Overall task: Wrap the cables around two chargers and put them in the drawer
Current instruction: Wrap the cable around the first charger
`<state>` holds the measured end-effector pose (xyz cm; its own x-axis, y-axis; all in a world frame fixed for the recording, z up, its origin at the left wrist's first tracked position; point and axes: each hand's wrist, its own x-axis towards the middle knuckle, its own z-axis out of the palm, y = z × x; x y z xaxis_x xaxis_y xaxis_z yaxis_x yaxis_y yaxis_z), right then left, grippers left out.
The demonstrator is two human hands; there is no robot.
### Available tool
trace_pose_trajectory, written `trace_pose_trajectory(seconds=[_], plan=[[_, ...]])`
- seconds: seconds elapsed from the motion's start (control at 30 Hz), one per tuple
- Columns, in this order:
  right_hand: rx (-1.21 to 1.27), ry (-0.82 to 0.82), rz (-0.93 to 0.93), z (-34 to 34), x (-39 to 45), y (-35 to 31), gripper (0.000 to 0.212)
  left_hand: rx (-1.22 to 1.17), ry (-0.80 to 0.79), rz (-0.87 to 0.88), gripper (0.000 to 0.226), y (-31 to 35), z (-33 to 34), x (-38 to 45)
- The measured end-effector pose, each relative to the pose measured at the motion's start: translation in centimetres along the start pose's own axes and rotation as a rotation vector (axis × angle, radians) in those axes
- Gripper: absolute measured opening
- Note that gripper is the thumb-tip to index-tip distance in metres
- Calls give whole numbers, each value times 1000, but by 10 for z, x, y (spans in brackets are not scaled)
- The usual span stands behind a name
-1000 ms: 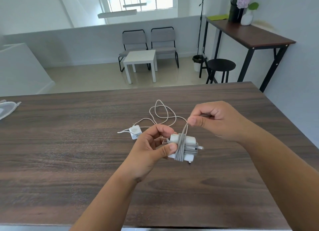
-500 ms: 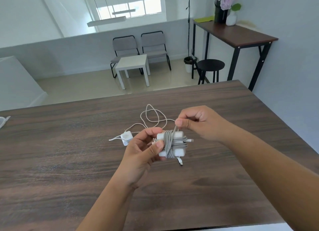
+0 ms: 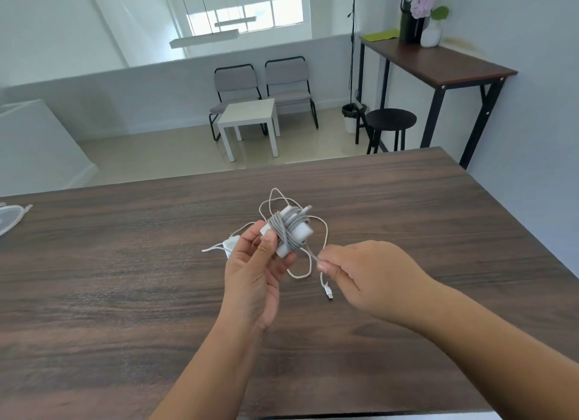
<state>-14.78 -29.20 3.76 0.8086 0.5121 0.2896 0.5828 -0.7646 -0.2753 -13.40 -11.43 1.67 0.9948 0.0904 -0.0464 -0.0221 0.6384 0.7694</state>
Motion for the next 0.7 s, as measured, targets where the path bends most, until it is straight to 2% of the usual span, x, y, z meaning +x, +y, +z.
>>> trace_pose_trajectory(seconds=[0.13, 0.23, 0.33, 0.43, 0.57, 0.7], plan=[[-208, 79, -139, -23, 8, 1, 29, 301, -50, 102, 28, -4, 0, -4], [-134, -72, -165, -42, 14, 5, 27, 516, -189, 126, 30, -6, -5, -6], [-28, -59, -208, -52, 18, 11, 19, 667, -301, 104, 37, 0, -9, -5], [79, -62, -217, -54, 21, 18, 15, 729, -364, 80, 46, 7, -11, -3], [129, -15, -179, -56, 20, 19, 15, 817, -415, 119, 48, 16, -9, -4], [248, 19, -158, -59, 21, 20, 10, 713, -464, 35, 46, 17, -8, -9]])
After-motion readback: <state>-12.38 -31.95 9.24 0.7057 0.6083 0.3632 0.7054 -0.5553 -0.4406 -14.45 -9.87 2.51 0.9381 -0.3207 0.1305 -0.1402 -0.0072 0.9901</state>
